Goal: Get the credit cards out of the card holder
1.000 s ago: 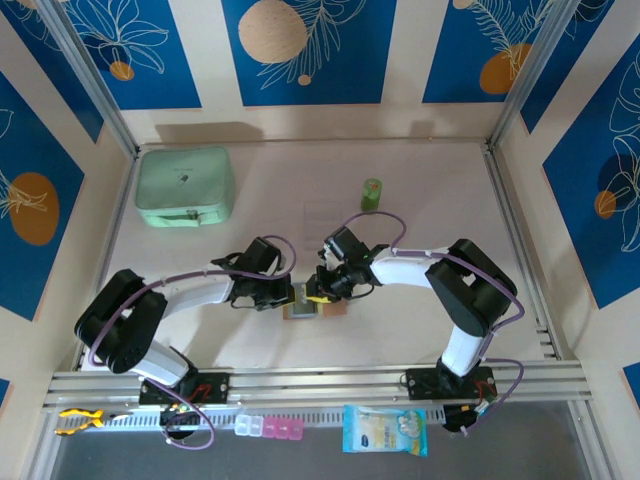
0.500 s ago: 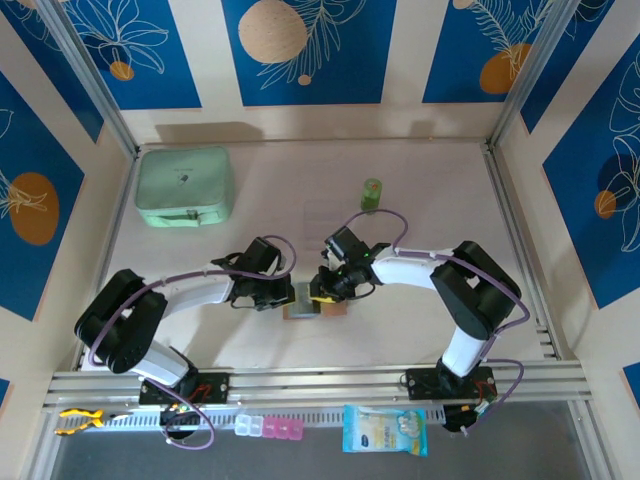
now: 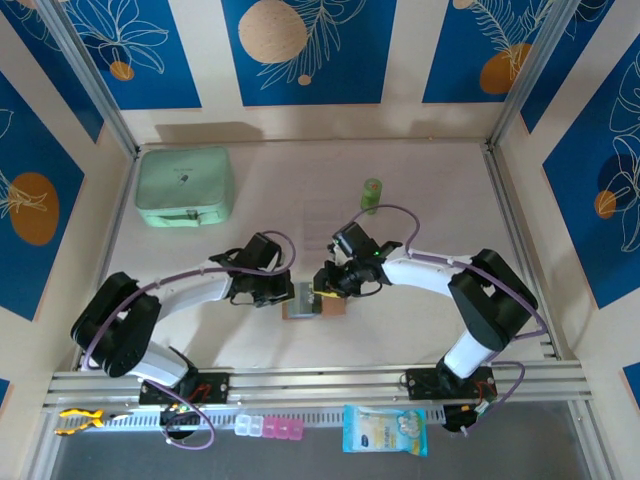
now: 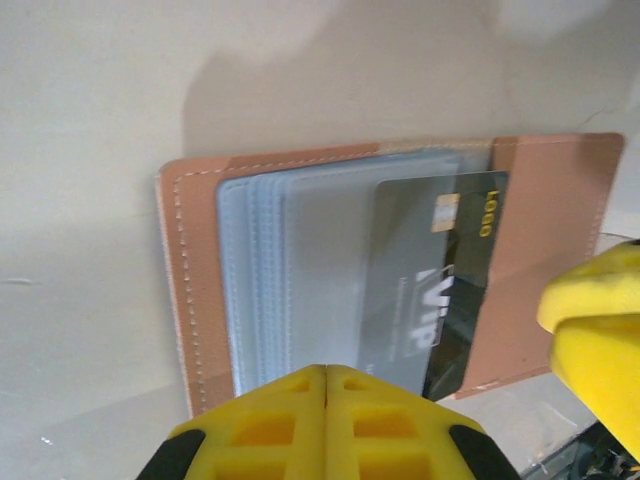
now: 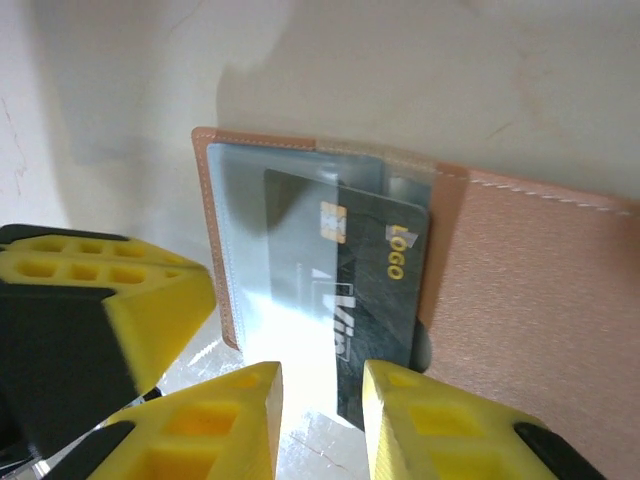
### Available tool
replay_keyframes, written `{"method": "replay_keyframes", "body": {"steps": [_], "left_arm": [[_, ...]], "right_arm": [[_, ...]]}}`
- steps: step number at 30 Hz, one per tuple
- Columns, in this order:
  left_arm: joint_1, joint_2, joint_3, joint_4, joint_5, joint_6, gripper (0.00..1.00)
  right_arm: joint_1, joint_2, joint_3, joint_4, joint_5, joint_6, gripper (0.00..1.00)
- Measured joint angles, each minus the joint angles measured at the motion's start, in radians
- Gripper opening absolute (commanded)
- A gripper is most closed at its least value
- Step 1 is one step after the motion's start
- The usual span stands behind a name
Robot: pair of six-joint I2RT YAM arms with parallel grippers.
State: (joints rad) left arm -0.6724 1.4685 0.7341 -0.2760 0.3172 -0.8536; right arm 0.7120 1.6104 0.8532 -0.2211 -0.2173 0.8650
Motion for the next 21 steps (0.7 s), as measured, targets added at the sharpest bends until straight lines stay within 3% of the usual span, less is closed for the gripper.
{"method": "replay_keyframes", "body": {"steps": [21], "left_arm": [[-0.035, 0.093, 0.032, 0.034, 0.037, 0.007, 0.00]], "right_arm": [[-0.032, 0.074, -0.068, 0.110, -0.080, 0.002, 0.27]]}}
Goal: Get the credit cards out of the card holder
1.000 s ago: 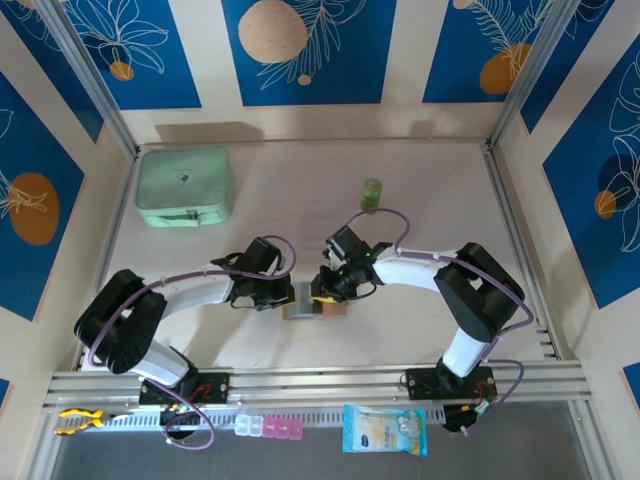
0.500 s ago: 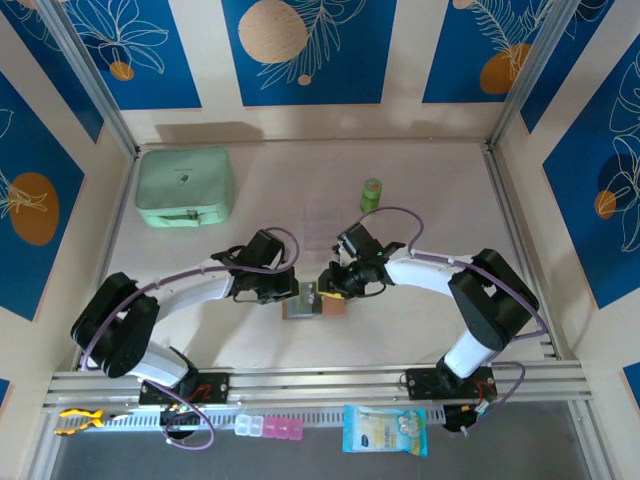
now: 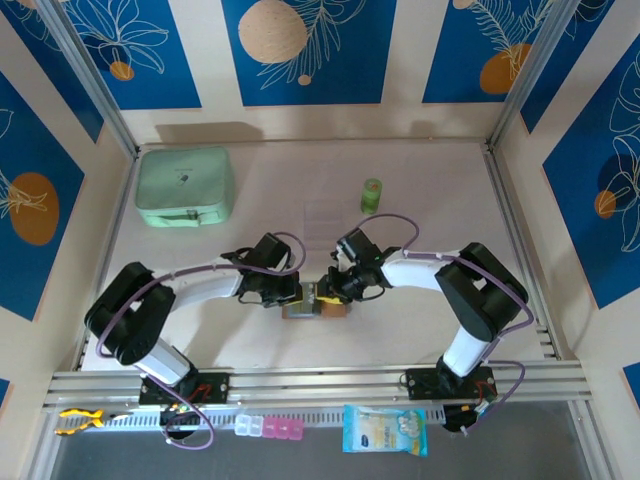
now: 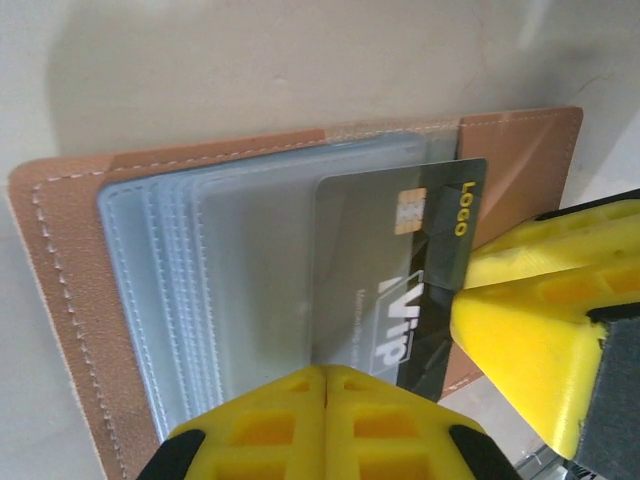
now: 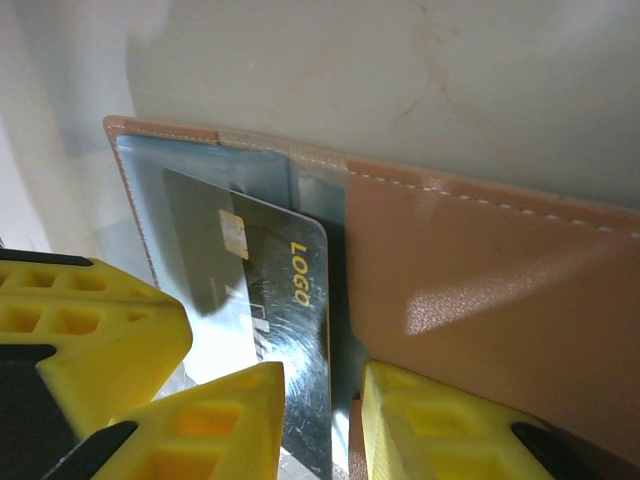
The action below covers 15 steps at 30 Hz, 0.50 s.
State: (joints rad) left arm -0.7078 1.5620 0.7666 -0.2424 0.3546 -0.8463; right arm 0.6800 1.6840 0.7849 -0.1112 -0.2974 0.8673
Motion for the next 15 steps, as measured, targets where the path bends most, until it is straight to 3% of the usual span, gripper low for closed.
{"method": "replay_keyframes", "body": {"steps": [15], "left_arm": [[0.000, 0.011, -0.004, 0.010, 0.002, 0.000, 0.00]], "right_arm": [[-0.034, 0.008, -0.088, 0.206, -0.117, 0.047, 0.22]]}}
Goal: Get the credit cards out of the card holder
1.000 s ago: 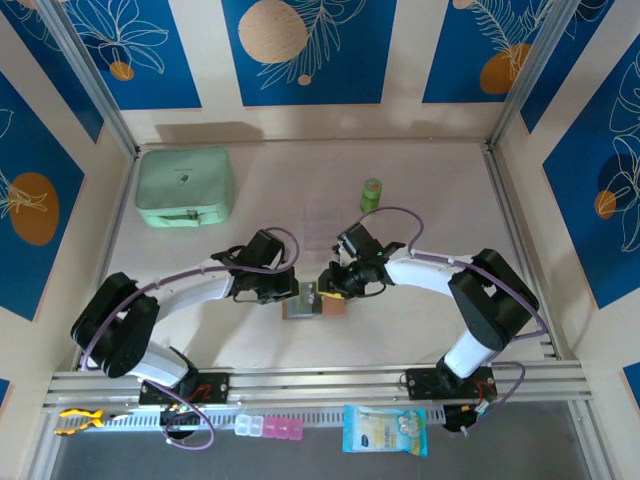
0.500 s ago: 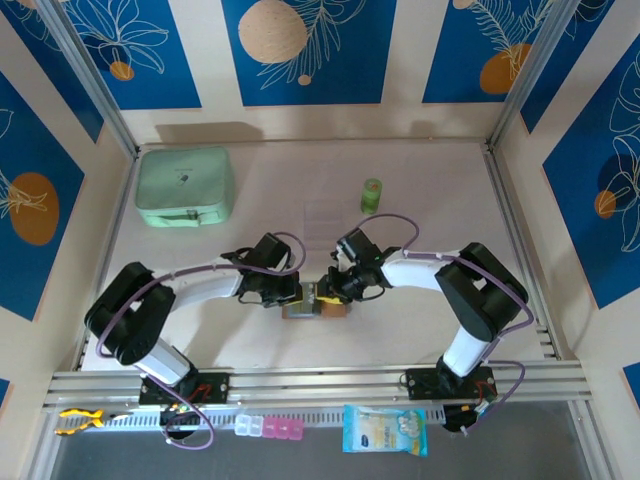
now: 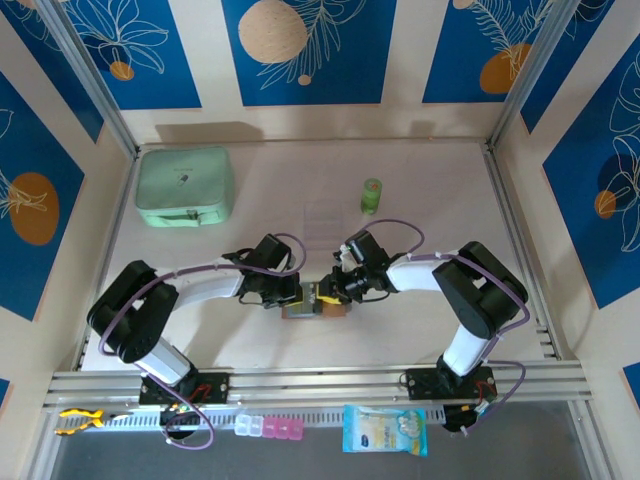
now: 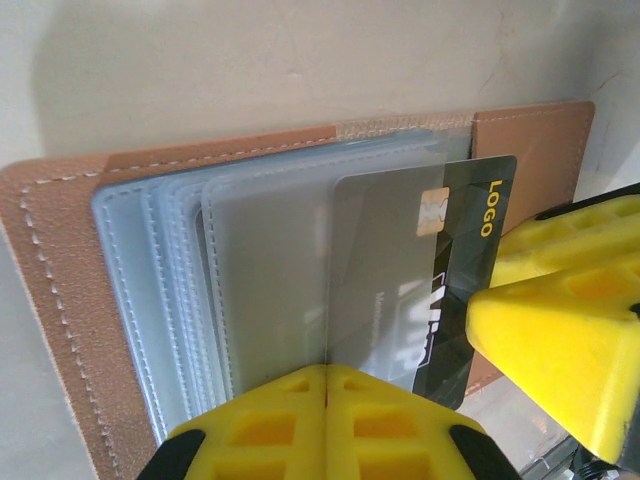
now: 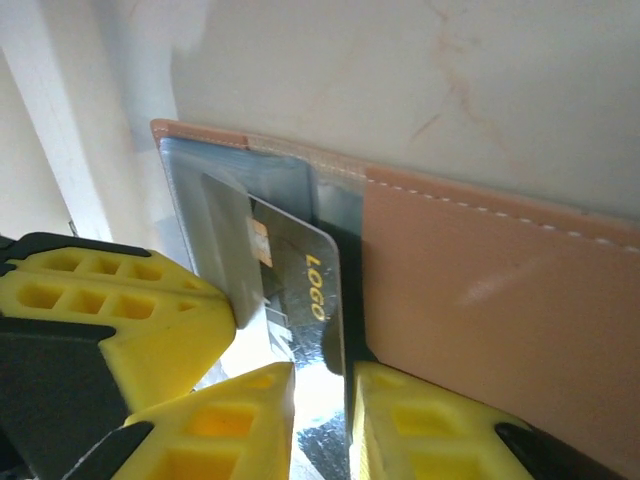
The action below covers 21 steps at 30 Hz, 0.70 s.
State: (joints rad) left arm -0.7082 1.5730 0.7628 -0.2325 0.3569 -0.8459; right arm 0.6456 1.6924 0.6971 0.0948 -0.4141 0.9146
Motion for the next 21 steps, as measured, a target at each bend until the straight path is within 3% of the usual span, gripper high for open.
{"method": "replay_keyframes", "body": {"steps": [15, 21], "left_arm": [[0.000, 0.000, 0.000, -0.001, -0.003, 0.000, 0.00], [-0.001, -0.007, 0.000, -0.011, -0.014, 0.000, 0.00]], "right_arm": [[-0.016, 0.010, -0.026, 0.074, -0.035, 0.022, 0.12], [-0.052, -0.056, -0.060, 0.047, -0.033, 0.008, 0.09]]}}
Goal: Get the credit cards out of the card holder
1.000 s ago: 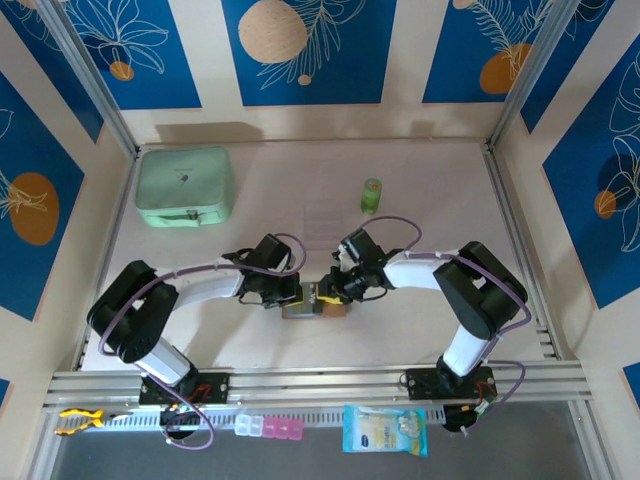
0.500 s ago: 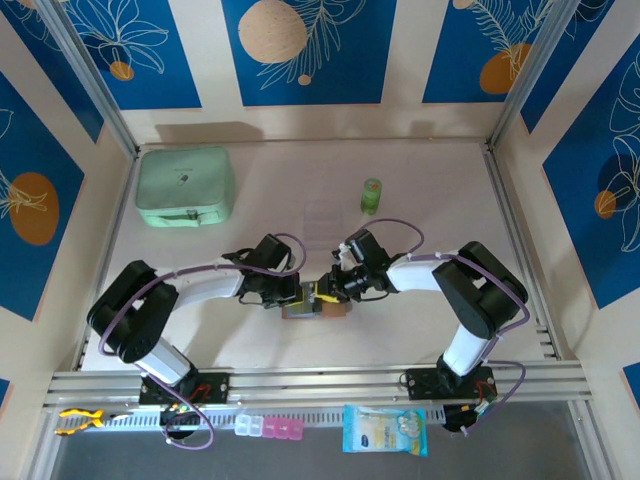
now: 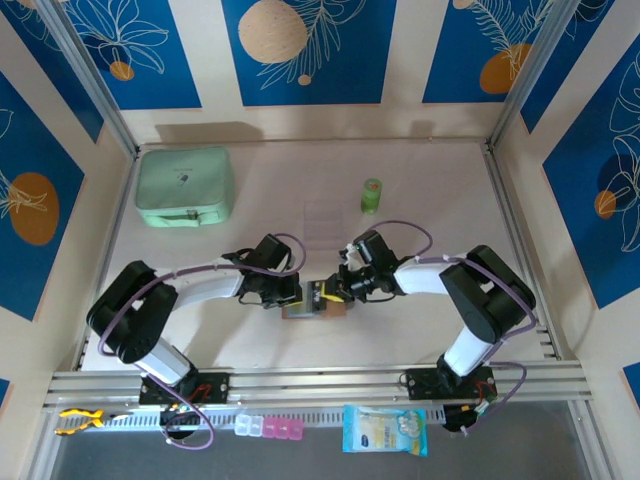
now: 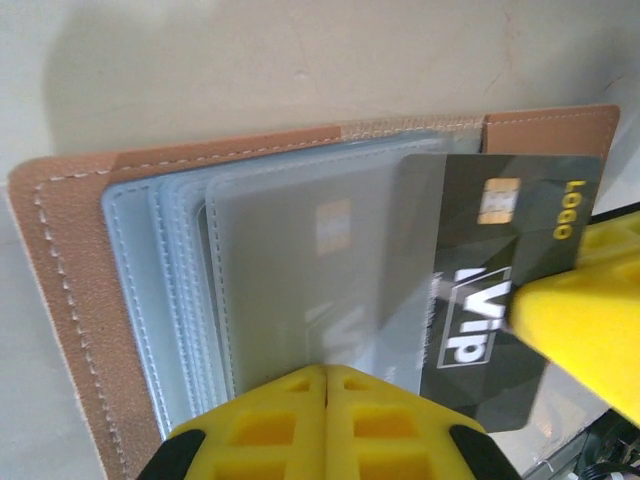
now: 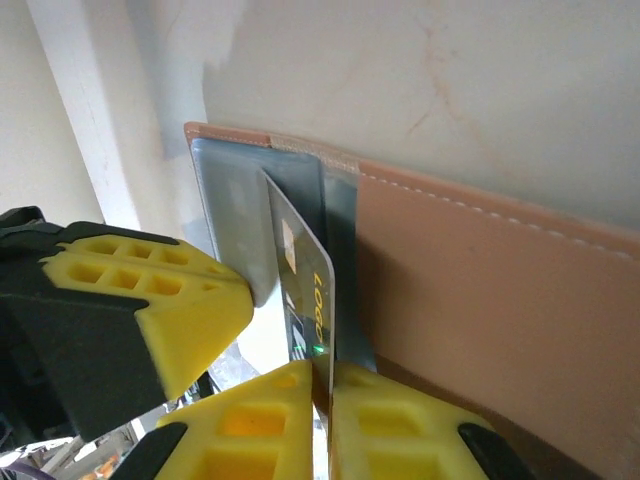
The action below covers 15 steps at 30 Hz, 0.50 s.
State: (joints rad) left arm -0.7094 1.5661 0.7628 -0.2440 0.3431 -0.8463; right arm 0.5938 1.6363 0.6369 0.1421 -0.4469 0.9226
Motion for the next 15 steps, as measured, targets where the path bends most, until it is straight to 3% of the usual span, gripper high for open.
{"method": "replay_keyframes", "body": {"steps": [8, 15], "left_arm": [[0.000, -0.058, 0.002, -0.032, -0.016, 0.000, 0.05], [0.039, -0.128, 0.045, -0.080, -0.037, 0.019, 0.07]], "right_arm": [[-0.035, -0.142, 0.011, -0.156, 0.032, -0.103, 0.05], [-0.067, -0.182, 0.174, -0.386, 0.101, -0.354, 0.04]]}}
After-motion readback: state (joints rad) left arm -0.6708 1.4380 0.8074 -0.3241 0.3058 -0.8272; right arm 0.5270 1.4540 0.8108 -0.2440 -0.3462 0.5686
